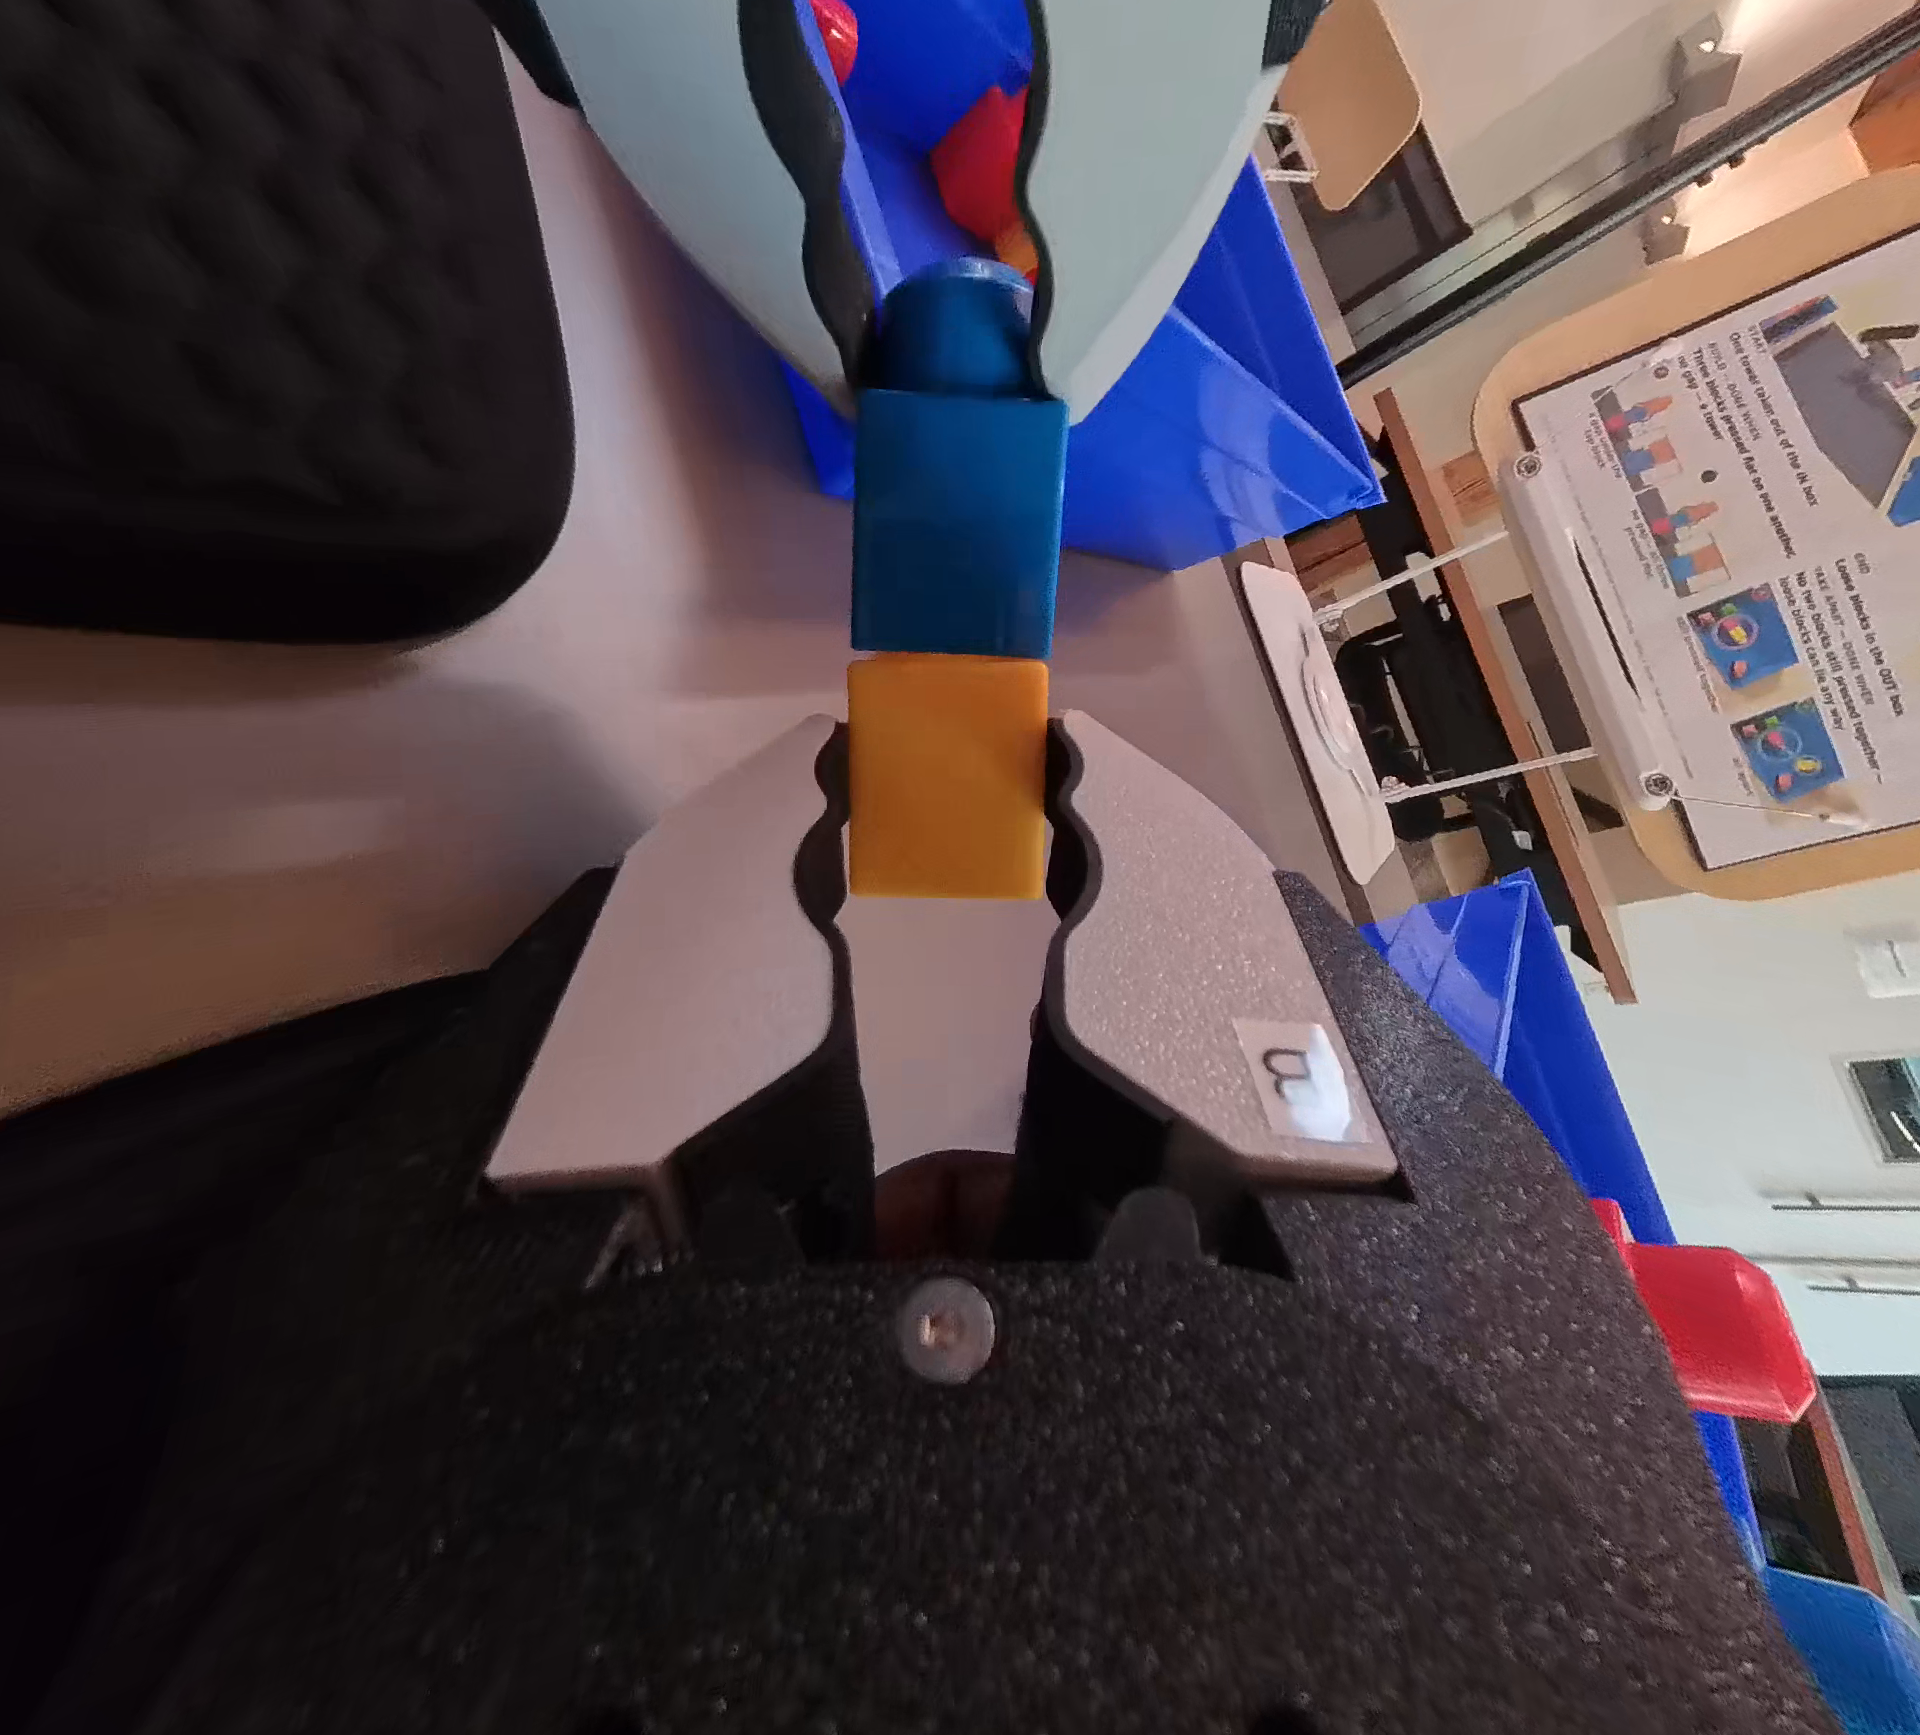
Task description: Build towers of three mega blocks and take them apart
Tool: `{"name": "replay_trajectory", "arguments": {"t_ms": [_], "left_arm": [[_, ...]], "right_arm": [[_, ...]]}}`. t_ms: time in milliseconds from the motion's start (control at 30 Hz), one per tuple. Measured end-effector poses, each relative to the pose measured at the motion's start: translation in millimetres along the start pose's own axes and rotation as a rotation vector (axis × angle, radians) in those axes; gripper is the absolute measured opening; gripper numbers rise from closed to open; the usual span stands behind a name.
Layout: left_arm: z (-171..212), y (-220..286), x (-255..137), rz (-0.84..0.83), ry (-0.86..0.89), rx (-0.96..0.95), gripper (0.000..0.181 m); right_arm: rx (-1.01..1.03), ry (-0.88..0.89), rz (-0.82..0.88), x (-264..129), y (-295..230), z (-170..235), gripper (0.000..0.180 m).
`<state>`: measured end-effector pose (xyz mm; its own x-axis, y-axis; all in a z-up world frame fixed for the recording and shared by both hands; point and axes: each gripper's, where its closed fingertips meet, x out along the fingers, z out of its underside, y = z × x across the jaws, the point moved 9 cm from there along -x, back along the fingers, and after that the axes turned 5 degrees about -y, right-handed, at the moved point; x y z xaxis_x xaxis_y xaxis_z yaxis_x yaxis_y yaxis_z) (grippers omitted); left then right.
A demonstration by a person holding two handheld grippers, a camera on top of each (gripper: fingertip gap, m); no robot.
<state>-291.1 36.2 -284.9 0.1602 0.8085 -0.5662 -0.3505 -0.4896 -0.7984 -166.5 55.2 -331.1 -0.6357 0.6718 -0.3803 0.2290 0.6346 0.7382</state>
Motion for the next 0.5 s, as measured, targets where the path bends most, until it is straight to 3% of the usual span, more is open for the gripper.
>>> {"name": "replay_trajectory", "arguments": {"t_ms": [233,367,500], "left_arm": [[5,0,-4,-0.008,0.051,-0.021,0.027],[20,-5,-9,-0.075,0.167,-0.084,0.028],[38,-14,-23,-0.137,0.32,-0.264,0.044]], "right_arm": [[-0.005,0.068,0.002,-4,1,-2,0.035],[-0.024,0.214,0.071,-16,5,-9,0.035],[-0.004,0.301,0.111,-22,10,-12,0.035]]}}
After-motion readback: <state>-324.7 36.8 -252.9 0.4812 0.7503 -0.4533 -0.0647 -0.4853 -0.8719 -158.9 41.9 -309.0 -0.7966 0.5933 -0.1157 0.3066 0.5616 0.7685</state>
